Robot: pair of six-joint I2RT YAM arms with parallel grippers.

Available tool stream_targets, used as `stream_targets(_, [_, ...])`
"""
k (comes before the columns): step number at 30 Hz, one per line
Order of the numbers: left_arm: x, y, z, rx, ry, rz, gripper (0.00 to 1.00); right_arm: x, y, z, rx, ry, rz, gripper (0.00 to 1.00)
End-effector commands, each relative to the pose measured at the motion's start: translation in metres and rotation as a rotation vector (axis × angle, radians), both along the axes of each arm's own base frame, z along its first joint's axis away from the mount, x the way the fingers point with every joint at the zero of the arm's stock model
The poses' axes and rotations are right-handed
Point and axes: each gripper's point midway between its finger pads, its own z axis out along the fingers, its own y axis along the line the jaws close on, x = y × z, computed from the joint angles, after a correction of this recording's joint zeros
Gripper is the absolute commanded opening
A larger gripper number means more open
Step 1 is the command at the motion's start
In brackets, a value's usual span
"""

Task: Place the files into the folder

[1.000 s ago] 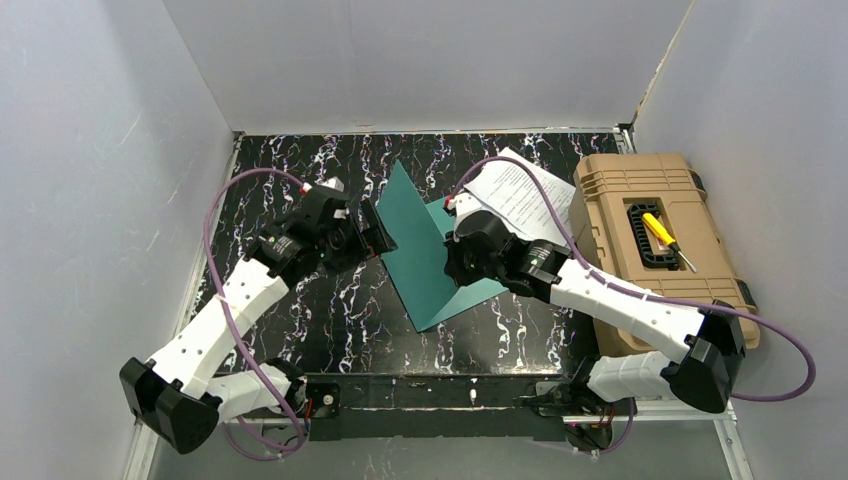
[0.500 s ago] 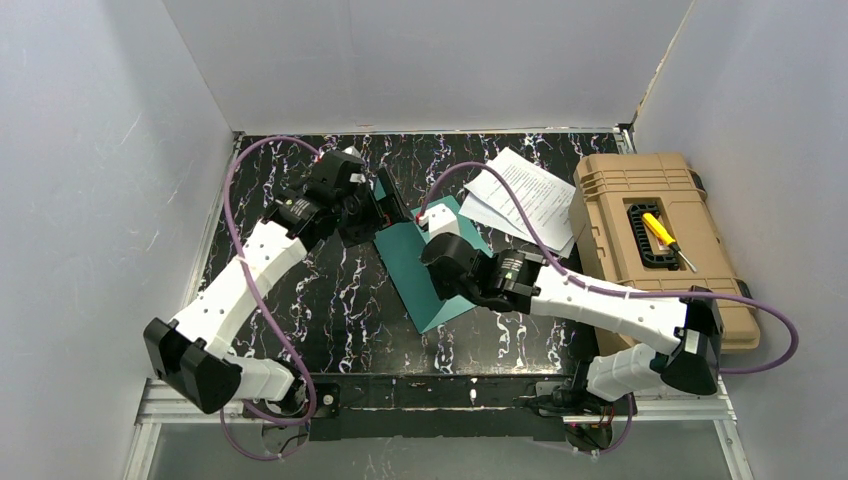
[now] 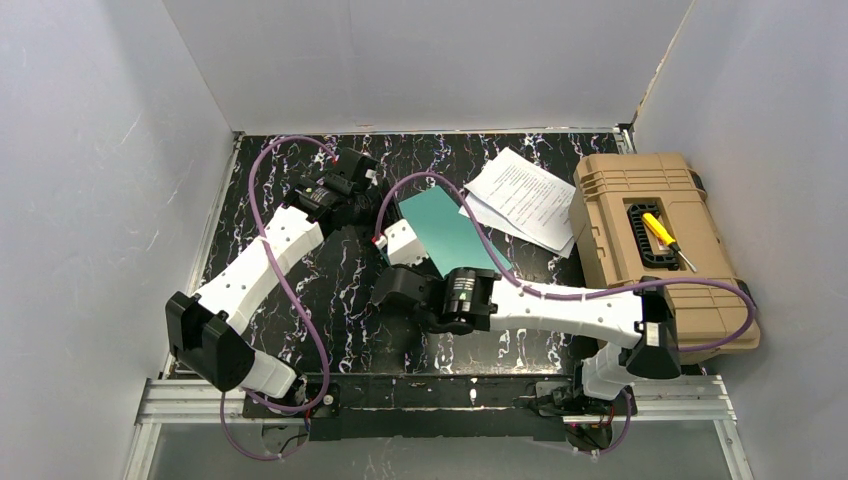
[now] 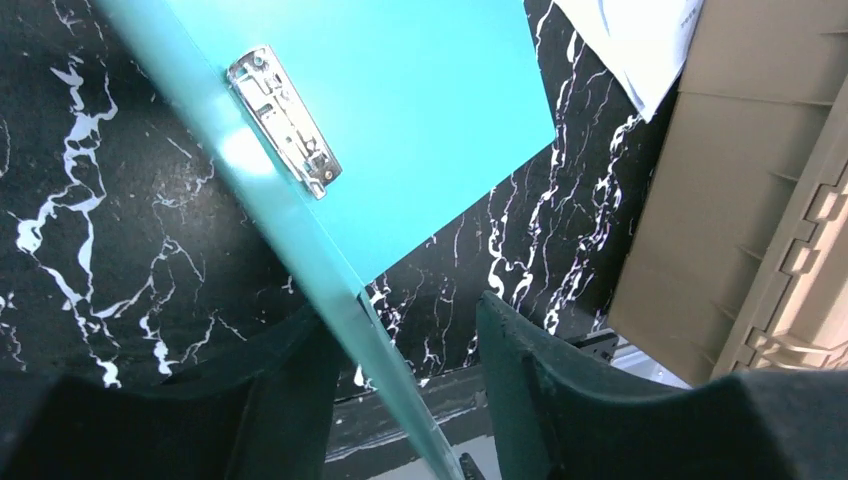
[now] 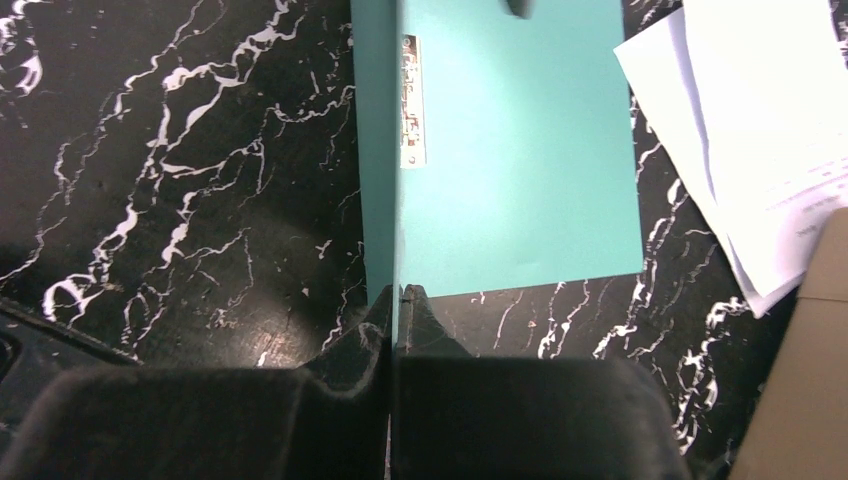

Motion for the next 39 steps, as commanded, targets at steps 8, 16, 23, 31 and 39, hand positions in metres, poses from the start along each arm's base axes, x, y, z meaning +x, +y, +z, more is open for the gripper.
stream_targets(8, [-0.014,0.011,0.005,0.026,0.006,-0.048,0.06,0.005,0.004,0.030,-0.052,-0.174,-0.116,0.01])
stream_targets(16, [-0.020,0.022,-0.001,0.057,-0.003,-0.067,0.00,-0.009,0.024,0.036,-0.011,-0.166,-0.064,0.27])
stream_targets(23, [-0.023,0.025,-0.006,0.031,-0.041,-0.118,0.00,-0.032,0.039,0.053,0.167,-0.065,0.111,0.78])
stream_targets(31, [-0.021,0.022,-0.012,-0.019,-0.065,-0.186,0.00,-0.055,0.027,0.076,0.311,-0.002,0.254,0.92])
stream_targets(39, [-0.017,0.039,-0.021,0.012,-0.065,-0.176,0.00,-0.027,-0.031,0.054,0.242,-0.043,0.057,0.96])
